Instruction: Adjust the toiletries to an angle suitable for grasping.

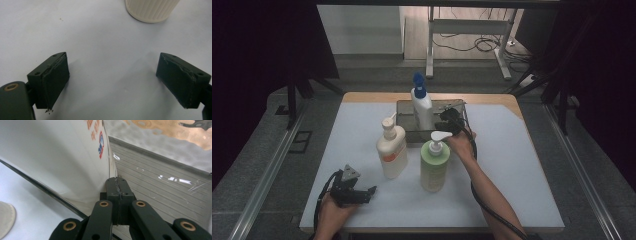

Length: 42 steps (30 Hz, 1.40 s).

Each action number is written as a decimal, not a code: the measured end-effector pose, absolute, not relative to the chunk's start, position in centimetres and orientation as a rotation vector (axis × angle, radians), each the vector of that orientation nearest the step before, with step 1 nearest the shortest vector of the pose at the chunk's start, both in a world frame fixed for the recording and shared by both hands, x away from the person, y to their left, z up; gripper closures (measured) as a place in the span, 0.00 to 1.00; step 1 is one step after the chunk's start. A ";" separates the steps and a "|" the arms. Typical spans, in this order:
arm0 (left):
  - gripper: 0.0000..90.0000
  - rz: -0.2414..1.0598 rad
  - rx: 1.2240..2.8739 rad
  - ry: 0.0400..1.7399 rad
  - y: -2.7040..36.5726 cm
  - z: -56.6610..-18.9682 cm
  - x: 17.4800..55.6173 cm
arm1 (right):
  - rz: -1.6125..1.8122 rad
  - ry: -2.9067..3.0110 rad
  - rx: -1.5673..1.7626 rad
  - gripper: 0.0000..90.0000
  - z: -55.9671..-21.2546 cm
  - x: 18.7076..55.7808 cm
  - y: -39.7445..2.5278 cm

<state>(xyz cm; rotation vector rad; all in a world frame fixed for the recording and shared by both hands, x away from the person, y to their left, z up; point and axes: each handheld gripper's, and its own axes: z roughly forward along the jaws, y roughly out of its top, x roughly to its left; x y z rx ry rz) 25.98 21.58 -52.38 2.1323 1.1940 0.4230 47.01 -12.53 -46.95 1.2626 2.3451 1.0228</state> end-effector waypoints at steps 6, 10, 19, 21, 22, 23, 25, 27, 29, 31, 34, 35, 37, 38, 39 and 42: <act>0.12 0.423 2.132 1.194 21.6 -52.4 26.0 | 1.015 2.354 1.273 1.00 -46.9 47.2 -12.8; 0.12 0.423 2.132 1.194 21.6 -52.4 26.0 | 1.004 2.379 1.255 1.00 -46.8 47.1 -12.8; 0.12 0.423 2.132 1.194 21.6 -52.4 26.0 | 0.988 2.424 1.249 1.00 -46.5 47.2 -12.5; 0.12 0.423 2.132 1.194 21.6 -52.4 26.0 | 0.985 2.426 1.247 1.00 -46.5 47.2 -12.2; 0.12 0.423 2.132 1.194 21.6 -52.4 26.0 | 0.987 2.426 1.243 1.00 -46.5 47.2 -12.0; 0.12 0.423 2.132 1.194 21.6 -52.4 26.0 | 0.996 2.424 1.246 1.00 -46.6 47.2 -11.9; 0.12 0.423 2.132 1.194 21.6 -52.4 26.0 | 1.007 2.428 1.237 1.00 -46.6 47.2 -11.6; 0.12 0.423 2.132 1.194 21.6 -52.4 26.0 | 1.013 2.427 1.240 1.00 -46.7 47.2 -11.4; 0.12 0.423 2.132 1.194 21.6 -52.4 26.0 | 1.020 2.430 1.237 1.00 -46.7 47.2 -11.2; 0.12 0.423 2.132 1.194 21.6 -52.4 26.0 | 1.026 2.432 1.227 1.00 -46.7 47.2 -11.1; 0.12 0.423 2.132 1.194 21.6 -52.4 26.0 | 1.036 2.433 1.222 1.00 -46.7 47.3 -10.9; 0.12 0.423 2.132 1.194 21.6 -52.4 26.0 | 1.033 2.434 1.215 1.00 -46.7 47.3 -10.8; 0.12 0.423 2.132 1.194 21.6 -52.4 26.0 | 1.040 2.441 1.211 1.00 -46.7 47.3 -10.5; 0.12 0.423 2.132 1.194 21.6 -52.4 26.0 | 1.039 2.446 1.201 1.00 -46.6 47.3 -10.2; 0.12 0.423 2.132 1.194 21.6 -52.4 26.0 | 1.037 2.448 1.198 1.00 -46.6 47.3 -10.1; 0.12 0.424 2.132 1.194 21.6 -52.4 26.0 | 1.035 2.454 1.187 1.00 -46.6 47.3 -9.6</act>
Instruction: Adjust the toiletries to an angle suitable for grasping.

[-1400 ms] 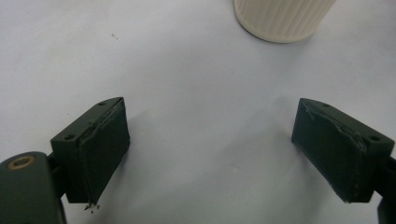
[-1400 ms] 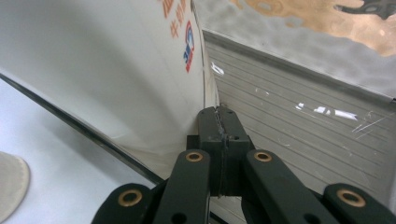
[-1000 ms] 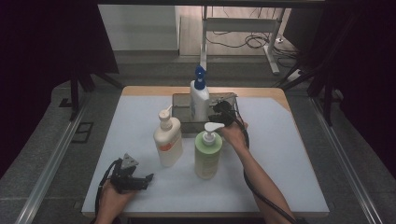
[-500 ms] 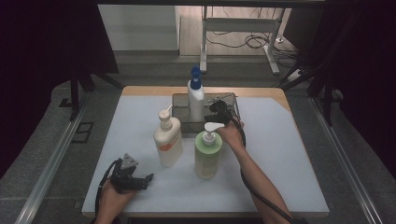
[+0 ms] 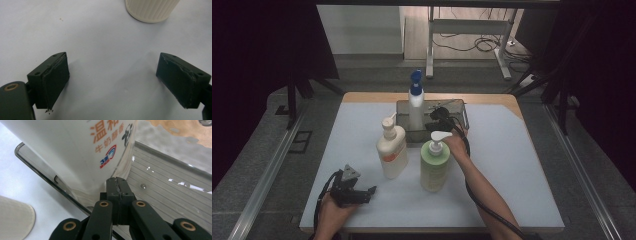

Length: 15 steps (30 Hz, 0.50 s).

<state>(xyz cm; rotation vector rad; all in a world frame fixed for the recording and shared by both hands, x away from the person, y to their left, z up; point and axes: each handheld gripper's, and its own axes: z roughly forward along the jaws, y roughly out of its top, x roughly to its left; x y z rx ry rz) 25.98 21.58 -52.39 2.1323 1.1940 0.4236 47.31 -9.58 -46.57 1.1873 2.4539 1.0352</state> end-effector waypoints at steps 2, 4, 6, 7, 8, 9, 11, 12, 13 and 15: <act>0.12 0.423 2.132 1.194 21.6 -52.4 26.0 | 1.039 2.450 1.191 1.00 -46.6 47.4 -9.3; 0.12 0.424 2.132 1.194 21.6 -52.4 26.0 | 1.028 2.445 1.182 1.00 -46.6 47.5 -9.1; 0.12 0.424 2.132 1.193 21.6 -52.4 26.0 | 1.030 2.421 1.210 1.00 -46.5 47.8 -9.1; 0.12 0.424 2.132 1.194 21.6 -52.4 26.0 | 1.036 2.419 1.212 0.99 -46.4 47.9 -9.2; 0.12 0.423 2.132 1.194 21.6 -52.4 26.0 | 1.046 2.419 1.224 0.99 -46.3 48.0 -9.2; 0.12 0.423 2.132 1.194 21.6 -52.4 26.0 | 1.049 2.414 1.233 0.99 -46.2 48.2 -9.2; 0.12 0.423 2.132 1.194 21.6 -52.4 26.0 | 1.042 2.414 1.233 0.99 -46.1 48.5 -9.1; 0.12 0.423 2.132 1.194 21.6 -52.4 26.0 | 1.034 2.417 1.237 1.00 -46.0 48.6 -9.0; 0.12 0.423 2.132 1.194 21.6 -52.4 26.0 | 1.034 2.419 1.252 1.00 -45.9 48.7 -9.0; 0.12 0.423 2.132 1.193 21.6 -52.4 26.0 | 1.033 2.431 1.263 1.00 -45.9 48.9 -8.9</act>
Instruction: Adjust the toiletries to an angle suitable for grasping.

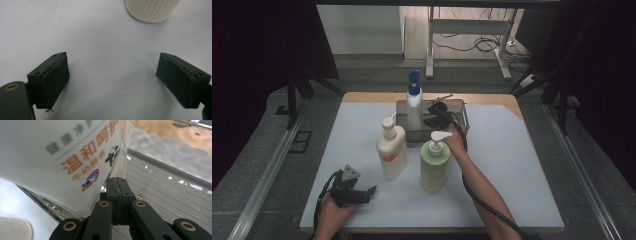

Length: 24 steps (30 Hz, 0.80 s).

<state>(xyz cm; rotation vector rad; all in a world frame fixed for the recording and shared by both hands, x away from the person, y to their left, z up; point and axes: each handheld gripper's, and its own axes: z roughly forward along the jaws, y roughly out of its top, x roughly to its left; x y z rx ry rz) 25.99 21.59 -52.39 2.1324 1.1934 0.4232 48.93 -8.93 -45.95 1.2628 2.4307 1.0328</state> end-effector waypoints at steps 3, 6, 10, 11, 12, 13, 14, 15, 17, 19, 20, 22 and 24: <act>0.12 0.423 2.132 1.194 21.6 -52.4 26.0 | 1.025 2.448 1.255 1.00 -46.0 49.0 -8.7; 0.12 0.423 2.132 1.193 21.6 -52.4 26.0 | 1.006 2.463 1.241 1.00 -46.0 48.8 -8.3; 0.12 0.423 2.132 1.193 21.6 -52.4 26.0 | 0.998 2.466 1.231 1.00 -46.1 48.8 -7.9; 0.12 0.423 2.132 1.193 21.6 -52.4 26.0 | 0.999 2.470 1.224 1.00 -46.1 48.8 -7.8; 0.12 0.423 2.133 1.193 21.6 -52.4 26.0 | 1.003 2.472 1.226 1.00 -46.0 48.8 -7.7; 0.12 0.423 2.133 1.193 21.6 -52.4 26.0 | 1.003 2.469 1.231 1.00 -46.0 48.8 -7.6; 0.12 0.423 2.132 1.194 21.6 -52.4 26.0 | 1.004 2.472 1.225 1.00 -46.0 48.8 -7.5; 0.12 0.423 2.132 1.194 21.6 -52.4 26.0 | 1.007 2.475 1.224 1.00 -46.0 48.8 -7.4; 0.12 0.423 2.132 1.194 21.6 -52.4 26.0 | 1.014 2.479 1.220 1.00 -46.0 48.8 -7.2; 0.12 0.423 2.132 1.194 21.6 -52.4 26.0 | 1.013 2.479 1.226 1.00 -46.0 48.8 -7.0; 0.12 0.423 2.132 1.194 21.6 -52.4 26.0 | 1.012 2.488 1.216 1.00 -46.0 48.8 -6.9; 0.12 0.424 2.132 1.193 21.6 -52.4 26.0 | 0.995 2.486 1.227 1.00 -46.1 48.8 -6.8; 0.12 0.424 2.132 1.194 21.6 -52.4 26.0 | 0.983 2.489 1.215 1.00 -46.1 48.8 -6.7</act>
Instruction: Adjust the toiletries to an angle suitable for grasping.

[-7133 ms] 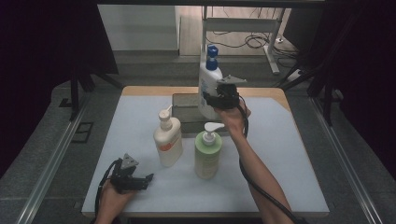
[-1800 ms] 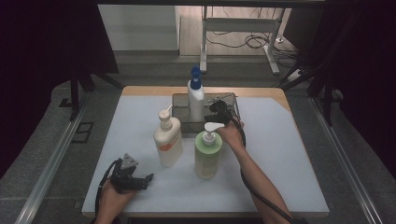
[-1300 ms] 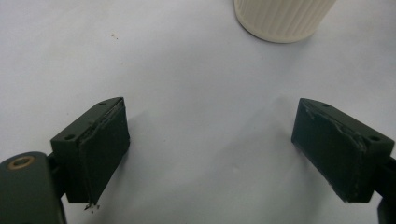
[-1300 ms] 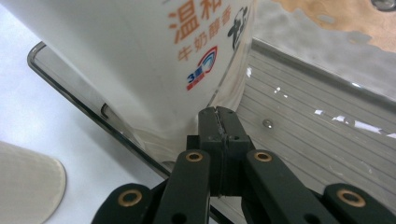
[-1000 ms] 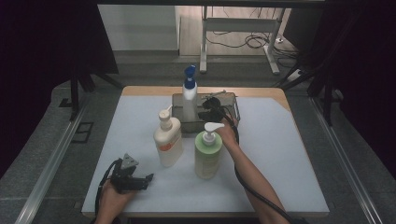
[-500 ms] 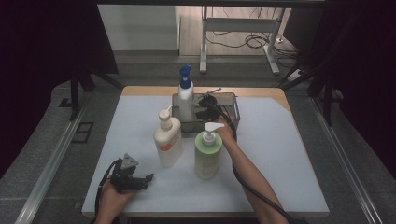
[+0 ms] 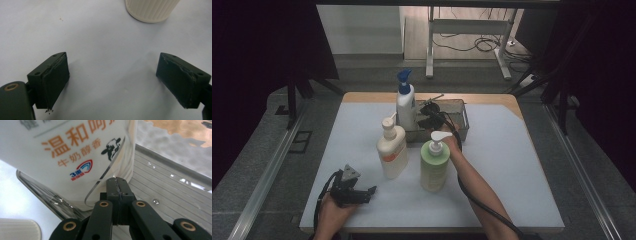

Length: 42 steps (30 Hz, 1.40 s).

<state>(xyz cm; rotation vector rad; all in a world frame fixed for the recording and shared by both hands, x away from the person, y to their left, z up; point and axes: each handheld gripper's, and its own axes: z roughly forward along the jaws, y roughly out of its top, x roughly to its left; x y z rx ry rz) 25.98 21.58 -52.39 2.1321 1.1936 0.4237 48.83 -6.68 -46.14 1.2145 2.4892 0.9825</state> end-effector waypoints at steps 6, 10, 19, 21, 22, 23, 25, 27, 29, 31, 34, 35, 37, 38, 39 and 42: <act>0.12 0.423 2.132 1.193 21.6 -52.4 26.0 | 0.984 2.473 1.235 1.00 -46.0 49.3 -6.8; 0.12 0.423 2.132 1.194 21.6 -52.4 26.0 | 0.974 2.474 1.234 1.00 -45.9 49.7 -6.6; 0.12 0.423 2.132 1.194 21.6 -52.4 26.0 | 0.979 2.478 1.241 1.00 -45.9 50.1 -6.1; 0.12 0.423 2.132 1.194 21.6 -52.4 26.0 | 0.981 2.480 1.238 1.00 -45.9 50.0 -6.0; 0.12 0.423 2.132 1.194 21.6 -52.4 26.0 | 0.980 2.482 1.236 1.00 -45.9 50.0 -5.9; 0.12 0.423 2.132 1.194 21.6 -52.4 26.0 | 0.982 2.485 1.236 1.00 -45.9 50.0 -5.9; 0.12 0.423 2.132 1.194 21.6 -52.4 26.0 | 0.982 2.490 1.229 1.00 -45.9 50.0 -5.9; 0.12 0.424 2.132 1.193 21.6 -52.4 26.0 | 0.977 2.491 1.224 1.00 -45.9 49.9 -6.0; 0.12 0.424 2.132 1.193 21.6 -52.4 26.0 | 1.002 2.487 1.231 0.99 -45.9 49.9 -6.2; 0.12 0.424 2.132 1.193 21.6 -52.4 26.0 | 1.005 2.485 1.216 0.96 -45.8 49.9 -6.2; 0.12 0.424 2.132 1.193 21.6 -52.4 26.0 | 1.025 2.472 1.206 0.92 -45.4 49.6 -6.5; 0.12 0.424 2.132 1.193 21.6 -52.4 26.0 | 1.034 2.470 1.201 0.90 -45.3 49.5 -6.7; 0.12 0.424 2.132 1.193 21.6 -52.4 26.0 | 1.040 2.471 1.181 0.88 -45.1 49.3 -7.0; 0.12 0.424 2.132 1.194 21.6 -52.4 26.0 | 1.047 2.467 1.170 0.86 -45.0 49.2 -7.2; 0.12 0.424 2.132 1.193 21.6 -52.4 26.0 | 1.054 2.468 1.164 0.84 -44.9 49.1 -7.4; 0.12 0.424 2.132 1.193 21.6 -52.4 26.0 | 1.077 2.455 1.142 0.78 -44.5 48.6 -8.3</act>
